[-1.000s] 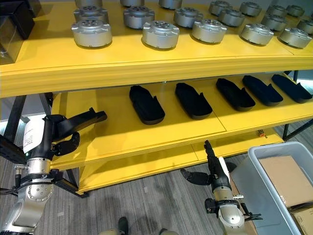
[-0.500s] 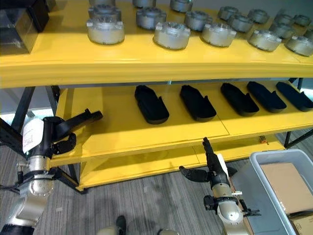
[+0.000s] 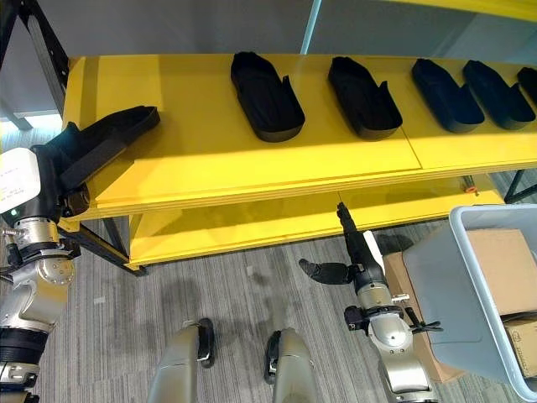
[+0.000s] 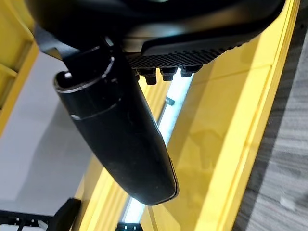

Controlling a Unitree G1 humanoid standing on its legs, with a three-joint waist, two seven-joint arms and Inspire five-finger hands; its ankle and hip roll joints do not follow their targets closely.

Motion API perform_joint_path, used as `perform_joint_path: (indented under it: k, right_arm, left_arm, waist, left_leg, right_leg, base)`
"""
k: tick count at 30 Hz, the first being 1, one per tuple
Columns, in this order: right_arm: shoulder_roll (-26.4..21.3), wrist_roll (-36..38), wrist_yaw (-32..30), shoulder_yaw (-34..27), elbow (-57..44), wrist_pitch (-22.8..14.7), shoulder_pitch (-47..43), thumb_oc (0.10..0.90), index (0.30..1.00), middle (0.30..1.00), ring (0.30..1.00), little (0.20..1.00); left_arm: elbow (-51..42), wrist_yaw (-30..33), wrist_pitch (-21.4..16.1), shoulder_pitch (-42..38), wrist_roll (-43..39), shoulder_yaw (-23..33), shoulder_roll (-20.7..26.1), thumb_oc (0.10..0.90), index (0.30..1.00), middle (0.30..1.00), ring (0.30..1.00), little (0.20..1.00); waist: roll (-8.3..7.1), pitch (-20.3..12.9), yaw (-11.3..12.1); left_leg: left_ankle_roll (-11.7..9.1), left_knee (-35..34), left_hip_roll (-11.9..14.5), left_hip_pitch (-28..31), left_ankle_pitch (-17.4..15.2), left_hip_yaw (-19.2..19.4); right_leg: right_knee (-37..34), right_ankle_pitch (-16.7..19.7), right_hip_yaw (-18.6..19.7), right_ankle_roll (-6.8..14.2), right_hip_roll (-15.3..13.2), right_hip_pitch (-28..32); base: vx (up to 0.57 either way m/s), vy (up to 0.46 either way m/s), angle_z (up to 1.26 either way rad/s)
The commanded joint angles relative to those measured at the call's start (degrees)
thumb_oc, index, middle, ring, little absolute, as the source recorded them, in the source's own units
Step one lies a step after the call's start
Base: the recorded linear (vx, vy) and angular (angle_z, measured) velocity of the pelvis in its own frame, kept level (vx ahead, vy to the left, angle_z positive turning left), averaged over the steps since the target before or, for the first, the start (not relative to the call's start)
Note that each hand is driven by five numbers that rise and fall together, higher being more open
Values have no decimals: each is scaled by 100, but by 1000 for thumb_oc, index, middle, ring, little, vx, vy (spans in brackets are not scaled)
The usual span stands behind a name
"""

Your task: Move parts from the plastic box to the shelf.

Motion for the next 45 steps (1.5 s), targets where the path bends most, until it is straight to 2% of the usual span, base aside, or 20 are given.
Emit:
perform_joint_path:
  k: [1,9,15,18,28,29,45]
  right_arm:
    - [-389,178,-42,-230,-740,-398,-237,900,1000,1000,1000,1000]
    - [-480,181,65,-108,-891,-355,-237,900,1000,1000,1000,1000]
    - [-538,216,140,-11,-989,-342,-143,900,1000,1000,1000,1000]
    - [-586,233,193,60,-1050,-335,-102,900,1000,1000,1000,1000]
    - [-677,257,210,276,-1081,-329,-84,900,1000,1000,1000,1000]
    - [-678,296,230,353,-1098,-342,-104,900,1000,1000,1000,1000]
    - [-803,443,326,730,-995,-459,-192,900,1000,1000,1000,1000]
  left_arm:
    - [265,295,203,-1080,355,148,624,400,300,300,300,300]
    - [853,152,482,-1732,350,-167,757,400,300,300,300,300]
    - [1205,355,520,-2193,-379,-88,777,400,300,300,300,300]
    - [1437,392,527,-2553,-701,-222,820,400,300,300,300,300]
    - [2115,362,473,-3569,-1410,-855,951,400,300,300,300,300]
    - [2330,354,402,-3819,-1745,-979,909,400,300,300,300,300]
    - [2644,590,46,-4952,-3047,-1501,690,400,300,300,300,300]
  waist:
    - [181,-461,-101]
    - [170,-466,-181]
    - [152,-526,-229]
    - [154,-571,-280]
    - [169,-621,-361]
    - [164,-626,-371]
    - [55,-605,-310]
  left_leg:
    - [-450,-194,562,272,-220,-373]
    - [-490,-263,580,66,-141,-443]
    - [-540,-338,615,-10,-77,-479]
    - [-575,-397,636,-19,-42,-459]
    - [-630,-555,684,6,61,-448]
    - [-634,-597,692,17,82,-442]
    - [-643,-584,634,-4,75,-602]
  right_leg:
    - [-526,95,60,118,-78,222]
    - [-518,58,80,59,-6,-4]
    - [-541,82,72,47,52,-129]
    - [-565,106,84,43,83,-172]
    - [-658,168,129,46,132,-234]
    - [-678,181,130,52,129,-243]
    - [-611,96,-74,102,49,-54]
  base:
    - [0,0,0]
    - [10,-25,2]
    - [11,-34,0]
    - [11,-36,-1]
    - [-1,-22,-2]
    - [-6,-31,0]
    - [10,-15,5]
